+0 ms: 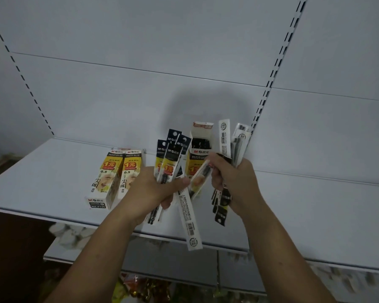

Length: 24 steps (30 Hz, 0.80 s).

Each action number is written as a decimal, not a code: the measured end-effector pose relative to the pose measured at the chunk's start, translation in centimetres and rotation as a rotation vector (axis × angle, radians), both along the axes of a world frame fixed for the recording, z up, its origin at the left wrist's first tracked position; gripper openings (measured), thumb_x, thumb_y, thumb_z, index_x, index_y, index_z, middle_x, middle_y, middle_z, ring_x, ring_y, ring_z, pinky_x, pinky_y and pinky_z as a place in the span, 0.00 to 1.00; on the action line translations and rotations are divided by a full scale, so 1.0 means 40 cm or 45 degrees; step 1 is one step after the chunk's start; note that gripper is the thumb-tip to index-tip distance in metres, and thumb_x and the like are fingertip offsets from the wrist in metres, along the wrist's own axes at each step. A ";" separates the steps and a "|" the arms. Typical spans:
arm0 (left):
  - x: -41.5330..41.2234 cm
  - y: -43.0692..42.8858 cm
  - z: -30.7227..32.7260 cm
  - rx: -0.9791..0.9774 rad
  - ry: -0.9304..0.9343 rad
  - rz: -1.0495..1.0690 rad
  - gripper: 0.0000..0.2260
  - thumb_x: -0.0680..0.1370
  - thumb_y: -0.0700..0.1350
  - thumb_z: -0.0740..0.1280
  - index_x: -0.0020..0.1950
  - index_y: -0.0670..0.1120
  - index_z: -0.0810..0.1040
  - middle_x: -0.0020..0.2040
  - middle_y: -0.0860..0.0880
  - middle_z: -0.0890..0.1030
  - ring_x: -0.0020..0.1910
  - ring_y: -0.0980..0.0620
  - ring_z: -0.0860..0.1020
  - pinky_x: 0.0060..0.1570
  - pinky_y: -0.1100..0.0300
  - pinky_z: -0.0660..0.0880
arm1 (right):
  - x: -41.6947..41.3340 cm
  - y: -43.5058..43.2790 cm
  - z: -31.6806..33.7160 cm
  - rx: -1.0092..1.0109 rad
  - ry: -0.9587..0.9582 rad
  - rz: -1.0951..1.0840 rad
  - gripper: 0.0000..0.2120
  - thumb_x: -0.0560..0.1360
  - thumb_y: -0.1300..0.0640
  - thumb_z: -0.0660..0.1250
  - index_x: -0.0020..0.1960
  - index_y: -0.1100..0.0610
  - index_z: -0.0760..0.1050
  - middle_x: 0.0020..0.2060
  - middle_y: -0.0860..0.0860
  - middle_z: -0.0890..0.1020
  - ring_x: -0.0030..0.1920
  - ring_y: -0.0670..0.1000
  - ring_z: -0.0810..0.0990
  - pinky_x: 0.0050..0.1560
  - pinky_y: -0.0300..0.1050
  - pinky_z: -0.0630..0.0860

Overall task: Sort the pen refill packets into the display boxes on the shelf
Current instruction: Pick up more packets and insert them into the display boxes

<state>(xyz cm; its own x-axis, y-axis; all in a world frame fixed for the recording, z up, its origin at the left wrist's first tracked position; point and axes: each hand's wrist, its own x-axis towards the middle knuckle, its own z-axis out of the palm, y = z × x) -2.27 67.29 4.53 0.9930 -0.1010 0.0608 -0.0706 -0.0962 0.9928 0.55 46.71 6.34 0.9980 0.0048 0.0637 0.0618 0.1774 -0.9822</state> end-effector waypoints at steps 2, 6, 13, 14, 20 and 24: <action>-0.001 -0.017 0.008 -0.054 -0.031 -0.021 0.07 0.75 0.46 0.76 0.37 0.50 0.85 0.27 0.49 0.79 0.23 0.50 0.72 0.27 0.58 0.70 | -0.004 0.017 -0.007 -0.027 0.018 0.007 0.09 0.78 0.56 0.75 0.41 0.59 0.82 0.31 0.58 0.76 0.27 0.53 0.69 0.27 0.43 0.66; 0.009 -0.039 0.010 -0.168 -0.076 0.081 0.09 0.77 0.43 0.75 0.46 0.37 0.82 0.28 0.48 0.80 0.22 0.52 0.71 0.24 0.61 0.68 | -0.031 0.048 -0.007 -0.100 -0.001 0.065 0.08 0.77 0.55 0.76 0.46 0.61 0.82 0.35 0.61 0.83 0.32 0.60 0.81 0.28 0.46 0.77; 0.029 -0.060 0.010 -0.319 -0.104 0.193 0.09 0.70 0.46 0.79 0.41 0.44 0.81 0.30 0.46 0.79 0.24 0.50 0.72 0.25 0.58 0.70 | -0.043 0.028 -0.010 -0.098 -0.038 0.181 0.11 0.72 0.55 0.78 0.47 0.61 0.83 0.43 0.71 0.82 0.36 0.74 0.78 0.36 0.57 0.76; 0.031 -0.062 0.011 -0.320 -0.121 0.203 0.09 0.69 0.47 0.78 0.40 0.45 0.81 0.29 0.47 0.79 0.23 0.50 0.72 0.25 0.58 0.70 | -0.046 0.025 -0.009 -0.123 -0.041 0.215 0.07 0.73 0.58 0.78 0.47 0.60 0.83 0.42 0.68 0.84 0.38 0.72 0.81 0.36 0.55 0.77; 0.047 -0.069 0.004 -0.333 -0.117 0.197 0.14 0.70 0.51 0.76 0.42 0.41 0.82 0.27 0.46 0.77 0.23 0.50 0.70 0.26 0.58 0.69 | -0.048 0.020 -0.013 -0.215 -0.098 0.174 0.06 0.75 0.64 0.76 0.49 0.55 0.85 0.44 0.57 0.88 0.45 0.61 0.88 0.40 0.57 0.86; 0.061 -0.059 0.008 -0.356 -0.108 0.268 0.11 0.75 0.50 0.74 0.47 0.42 0.83 0.27 0.49 0.76 0.24 0.51 0.70 0.28 0.56 0.70 | -0.041 -0.023 -0.001 -0.150 -0.108 0.017 0.03 0.77 0.62 0.74 0.48 0.55 0.85 0.43 0.56 0.88 0.39 0.55 0.87 0.33 0.46 0.81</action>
<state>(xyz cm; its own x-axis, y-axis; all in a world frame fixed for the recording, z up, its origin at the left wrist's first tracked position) 0.15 64.94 4.84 0.9805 0.1375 0.1402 -0.1614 0.1572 0.9743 -1.10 45.79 6.29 0.9889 0.0305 0.1456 0.1435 0.0628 -0.9877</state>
